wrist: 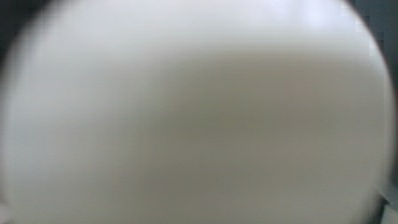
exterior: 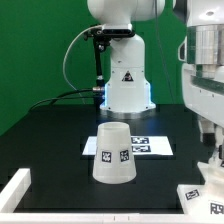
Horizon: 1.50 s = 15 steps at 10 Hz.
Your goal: Assemble lamp
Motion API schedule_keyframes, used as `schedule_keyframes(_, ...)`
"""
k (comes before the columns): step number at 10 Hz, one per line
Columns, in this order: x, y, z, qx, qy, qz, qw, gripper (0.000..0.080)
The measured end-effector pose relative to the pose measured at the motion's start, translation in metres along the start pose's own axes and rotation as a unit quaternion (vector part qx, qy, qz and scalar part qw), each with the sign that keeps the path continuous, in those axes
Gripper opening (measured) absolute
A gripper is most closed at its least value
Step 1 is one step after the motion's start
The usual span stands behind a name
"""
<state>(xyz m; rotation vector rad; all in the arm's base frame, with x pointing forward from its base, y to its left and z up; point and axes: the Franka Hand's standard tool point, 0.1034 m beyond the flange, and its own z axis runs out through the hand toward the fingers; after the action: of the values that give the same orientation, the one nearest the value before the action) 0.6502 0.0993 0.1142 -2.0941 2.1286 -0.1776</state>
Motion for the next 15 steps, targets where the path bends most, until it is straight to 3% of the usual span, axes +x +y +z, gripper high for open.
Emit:
schedule_keyframes(1, 0.001, 0.001, 0.002, 0.022, -0.001, 0.026, 0.999, 0.0526)
schedule_keyframes(2, 0.0, 0.003, 0.003, 0.012, -0.002, 0.025, 1.0, 0.0535)
schedule_keyframes(3, 0.0, 0.003, 0.003, 0.013, -0.002, 0.025, 1.0, 0.0535)
schedule_keyframes(4, 0.0, 0.003, 0.003, 0.013, -0.002, 0.025, 1.0, 0.066)
schedule_keyframes(5, 0.0, 0.003, 0.003, 0.013, -0.002, 0.025, 1.0, 0.0693)
schedule_keyframes(6, 0.0, 0.003, 0.003, 0.012, -0.002, 0.024, 1.0, 0.0693)
schedule_keyframes(7, 0.0, 0.004, 0.001, 0.002, -0.004, 0.001, 1.0, 0.0698)
schedule_keyframes(11, 0.018, -0.007, -0.012, 0.016, -0.002, -0.105, 0.994, 0.0699)
schedule_keyframes(13, 0.01, -0.006, -0.021, 0.008, -0.006, -0.14, 0.99, 0.0699)
schedule_keyframes(15, -0.004, -0.003, -0.023, 0.003, 0.005, -0.245, 0.97, 0.0699)
